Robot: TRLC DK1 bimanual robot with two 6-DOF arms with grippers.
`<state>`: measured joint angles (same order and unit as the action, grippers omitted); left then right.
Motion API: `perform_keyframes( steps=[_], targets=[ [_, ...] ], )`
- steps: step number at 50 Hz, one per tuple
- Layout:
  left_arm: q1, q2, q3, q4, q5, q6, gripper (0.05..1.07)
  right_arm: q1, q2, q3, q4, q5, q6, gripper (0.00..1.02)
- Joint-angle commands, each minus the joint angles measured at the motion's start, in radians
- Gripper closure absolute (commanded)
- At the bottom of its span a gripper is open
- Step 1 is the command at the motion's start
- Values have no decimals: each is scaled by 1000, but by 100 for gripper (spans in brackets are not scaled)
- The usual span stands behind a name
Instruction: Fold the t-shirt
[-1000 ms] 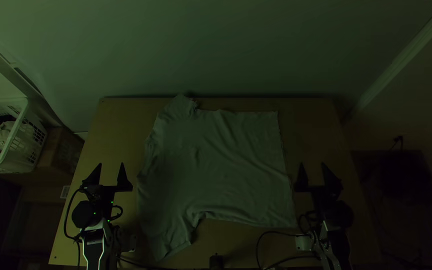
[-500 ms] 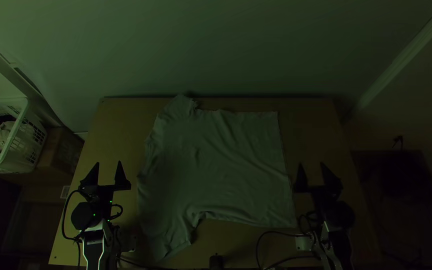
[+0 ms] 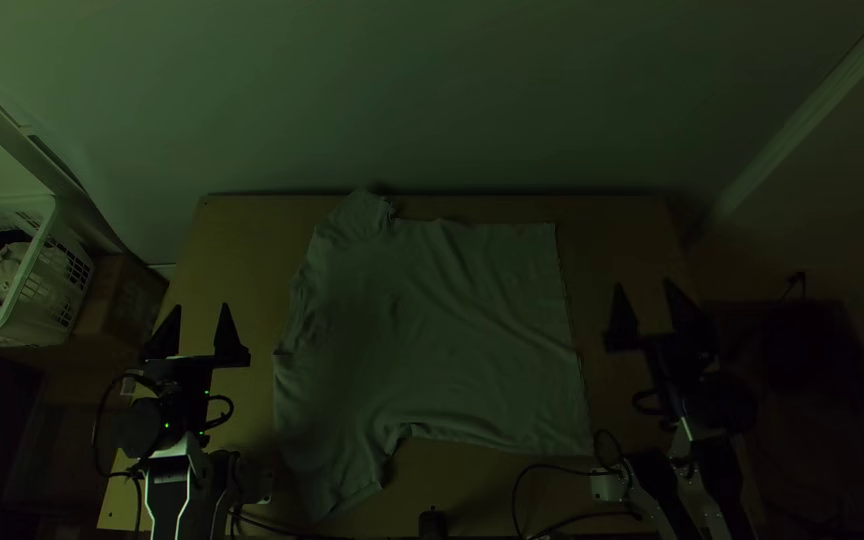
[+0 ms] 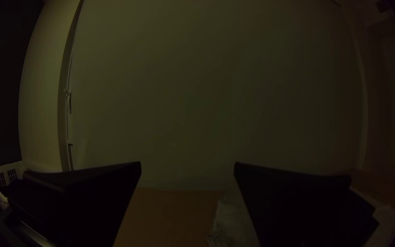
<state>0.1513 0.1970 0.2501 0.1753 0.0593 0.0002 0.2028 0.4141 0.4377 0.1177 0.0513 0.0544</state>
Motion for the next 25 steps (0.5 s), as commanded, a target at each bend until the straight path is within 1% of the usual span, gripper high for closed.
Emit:
perform_keyframes(
  steps=[1,11,25],
  targets=[
    [-10,131,123,29,-6,3,10,6,98,85,27,-11,-22,4],
    [-35,346,295,93,-6,3,10,4,273,230,20,-13,-31,4],
    [-79,645,572,93,-7,4,10,-23,506,427,11,-13,-41,4]
  ],
)
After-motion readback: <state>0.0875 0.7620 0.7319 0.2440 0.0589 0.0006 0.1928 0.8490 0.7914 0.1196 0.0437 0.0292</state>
